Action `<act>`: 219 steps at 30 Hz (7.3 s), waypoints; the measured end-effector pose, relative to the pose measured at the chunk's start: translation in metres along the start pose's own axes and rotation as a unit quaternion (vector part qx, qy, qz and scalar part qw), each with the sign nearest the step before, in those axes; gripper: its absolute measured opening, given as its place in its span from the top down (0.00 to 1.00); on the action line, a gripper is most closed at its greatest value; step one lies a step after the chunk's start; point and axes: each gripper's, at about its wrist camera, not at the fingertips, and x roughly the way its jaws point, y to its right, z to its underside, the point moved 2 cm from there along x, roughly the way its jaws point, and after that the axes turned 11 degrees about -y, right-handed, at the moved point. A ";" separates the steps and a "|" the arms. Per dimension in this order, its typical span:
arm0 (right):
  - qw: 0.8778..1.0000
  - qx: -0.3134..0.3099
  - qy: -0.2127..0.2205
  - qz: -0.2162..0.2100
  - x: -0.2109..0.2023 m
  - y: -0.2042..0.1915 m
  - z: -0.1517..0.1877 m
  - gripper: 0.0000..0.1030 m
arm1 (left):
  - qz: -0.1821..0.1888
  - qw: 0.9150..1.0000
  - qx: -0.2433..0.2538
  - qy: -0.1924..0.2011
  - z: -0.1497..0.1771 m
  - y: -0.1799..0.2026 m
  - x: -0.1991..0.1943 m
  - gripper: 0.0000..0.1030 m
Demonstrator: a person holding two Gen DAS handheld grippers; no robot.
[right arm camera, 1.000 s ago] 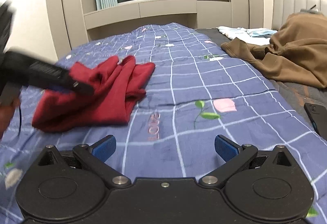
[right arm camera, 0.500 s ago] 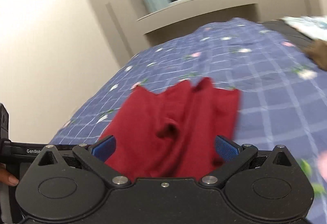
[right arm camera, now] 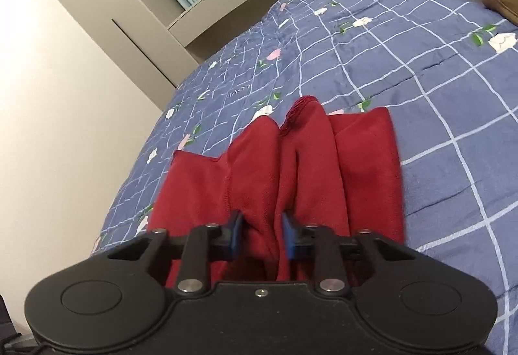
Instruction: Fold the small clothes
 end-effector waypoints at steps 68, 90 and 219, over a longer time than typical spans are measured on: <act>0.971 -0.081 0.116 0.191 -0.037 0.026 0.041 0.05 | -0.046 0.999 0.003 -0.002 -0.058 0.044 0.051 0.01; 0.978 -0.051 0.083 0.186 -0.041 0.030 0.092 0.01 | -0.016 0.999 0.013 -0.030 0.002 0.025 0.048 0.00; 0.976 -0.167 0.121 0.067 -0.041 -0.179 0.164 0.01 | 0.006 0.997 -0.035 0.074 0.029 -0.113 -0.120 0.04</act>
